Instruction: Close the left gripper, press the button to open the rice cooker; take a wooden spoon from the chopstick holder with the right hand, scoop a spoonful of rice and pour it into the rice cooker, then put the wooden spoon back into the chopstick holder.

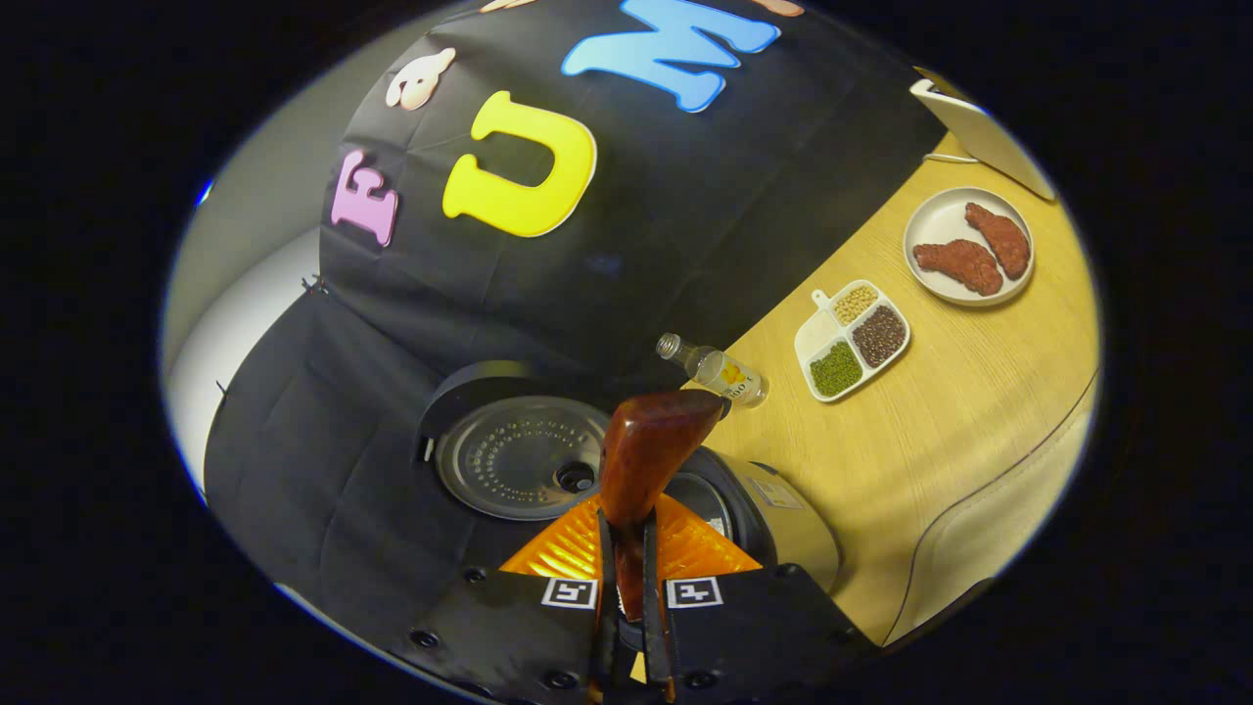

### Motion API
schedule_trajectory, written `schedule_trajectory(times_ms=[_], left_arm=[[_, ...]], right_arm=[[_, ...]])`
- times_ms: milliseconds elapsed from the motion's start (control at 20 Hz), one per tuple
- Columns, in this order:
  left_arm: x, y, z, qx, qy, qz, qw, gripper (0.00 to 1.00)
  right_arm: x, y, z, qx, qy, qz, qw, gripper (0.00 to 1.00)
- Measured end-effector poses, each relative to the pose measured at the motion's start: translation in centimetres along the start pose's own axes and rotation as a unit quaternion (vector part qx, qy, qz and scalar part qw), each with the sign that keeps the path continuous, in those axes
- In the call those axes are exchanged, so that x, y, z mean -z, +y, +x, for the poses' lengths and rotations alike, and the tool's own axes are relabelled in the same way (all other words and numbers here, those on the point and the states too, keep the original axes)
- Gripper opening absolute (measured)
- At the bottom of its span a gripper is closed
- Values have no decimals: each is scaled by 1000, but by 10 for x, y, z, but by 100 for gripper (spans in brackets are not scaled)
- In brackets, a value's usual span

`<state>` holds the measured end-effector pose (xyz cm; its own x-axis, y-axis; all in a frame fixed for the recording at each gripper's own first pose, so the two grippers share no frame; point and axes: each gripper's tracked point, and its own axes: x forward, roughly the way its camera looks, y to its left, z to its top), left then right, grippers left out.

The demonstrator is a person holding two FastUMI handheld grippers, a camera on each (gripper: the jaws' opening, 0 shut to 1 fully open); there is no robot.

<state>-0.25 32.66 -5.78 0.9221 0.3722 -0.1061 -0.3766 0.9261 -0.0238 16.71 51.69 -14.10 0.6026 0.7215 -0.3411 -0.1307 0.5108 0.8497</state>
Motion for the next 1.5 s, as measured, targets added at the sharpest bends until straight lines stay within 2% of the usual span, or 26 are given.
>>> schedule_trajectory(times_ms=[50,100,400,550,650,800,1050,1300,1500], left_arm=[[3,4,1,-3,2,1,1000,84],[4,7,1,-6,4,2,1000,84],[14,21,4,-20,17,9,1000,84],[14,23,6,-22,20,11,999,84],[16,20,5,-21,19,12,1000,84],[16,14,8,-19,21,12,1000,84],[20,5,11,-14,23,9,1000,84],[18,-3,15,-8,21,8,1000,85],[19,-10,18,-5,21,5,1000,85]], right_arm=[[5,3,9,2,1,-17,1000,15],[10,5,17,3,3,-30,1000,12],[37,4,53,25,21,-103,994,12],[48,6,58,34,25,-177,983,12],[49,13,60,32,21,-233,972,12],[49,23,59,26,14,-318,948,12],[52,34,57,16,9,-402,915,12],[54,48,47,9,-15,-530,848,12],[59,54,46,3,-25,-589,808,12]])
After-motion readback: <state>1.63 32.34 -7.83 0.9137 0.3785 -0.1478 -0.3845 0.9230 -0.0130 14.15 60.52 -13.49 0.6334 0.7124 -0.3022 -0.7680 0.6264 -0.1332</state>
